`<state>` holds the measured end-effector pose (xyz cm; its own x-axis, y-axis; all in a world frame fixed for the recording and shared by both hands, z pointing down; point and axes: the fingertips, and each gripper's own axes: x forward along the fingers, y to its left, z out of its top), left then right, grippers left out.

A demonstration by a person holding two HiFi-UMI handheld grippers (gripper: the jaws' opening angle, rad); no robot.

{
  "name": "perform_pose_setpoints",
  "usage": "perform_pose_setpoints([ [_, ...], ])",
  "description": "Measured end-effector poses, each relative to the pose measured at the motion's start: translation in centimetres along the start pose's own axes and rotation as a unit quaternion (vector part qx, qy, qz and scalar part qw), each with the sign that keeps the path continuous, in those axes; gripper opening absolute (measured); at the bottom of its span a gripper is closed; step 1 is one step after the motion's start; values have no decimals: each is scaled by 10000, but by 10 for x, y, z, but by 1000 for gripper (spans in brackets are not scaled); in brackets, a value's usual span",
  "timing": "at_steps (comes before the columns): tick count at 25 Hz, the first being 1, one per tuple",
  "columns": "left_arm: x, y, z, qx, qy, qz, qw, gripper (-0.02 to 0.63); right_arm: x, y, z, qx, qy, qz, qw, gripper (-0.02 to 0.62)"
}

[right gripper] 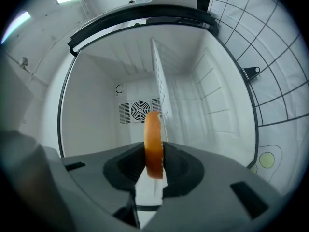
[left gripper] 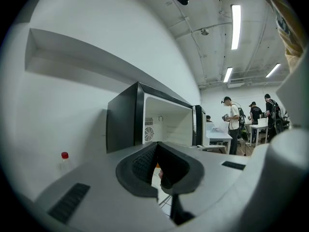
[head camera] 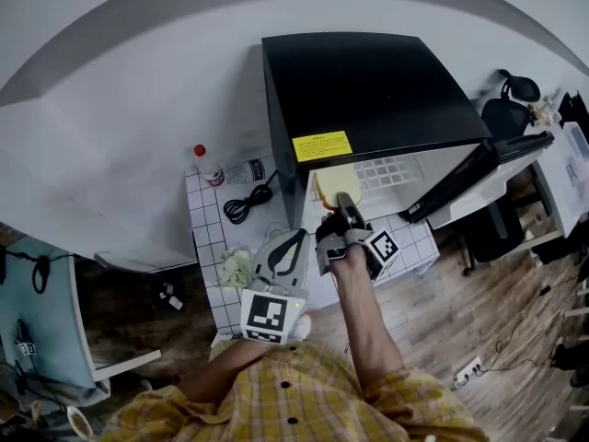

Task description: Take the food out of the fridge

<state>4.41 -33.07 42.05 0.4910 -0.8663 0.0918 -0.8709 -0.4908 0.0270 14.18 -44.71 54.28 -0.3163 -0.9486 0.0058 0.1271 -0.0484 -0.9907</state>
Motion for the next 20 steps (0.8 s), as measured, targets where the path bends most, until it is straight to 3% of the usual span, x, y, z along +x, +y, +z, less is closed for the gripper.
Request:
perform_pose_setpoints([
  [6, -1, -4, 0, -24, 5, -51, 10000, 8, -18, 14, -7, -217, 46, 68, 9997, 92],
  [12, 0, -10, 4, 45, -46, -121, 9999, 8, -38, 40, -18, -1354, 191, 27, 9906, 92],
  [15, 0, -11, 6, 38, -77, -135, 9999, 8, -47, 53, -23, -2177, 188, 21, 9758, 93],
  [20, 0, -14, 7, -3, -97, -190, 9998, 6, -61, 70, -34, -3547, 283, -96, 9345, 94],
])
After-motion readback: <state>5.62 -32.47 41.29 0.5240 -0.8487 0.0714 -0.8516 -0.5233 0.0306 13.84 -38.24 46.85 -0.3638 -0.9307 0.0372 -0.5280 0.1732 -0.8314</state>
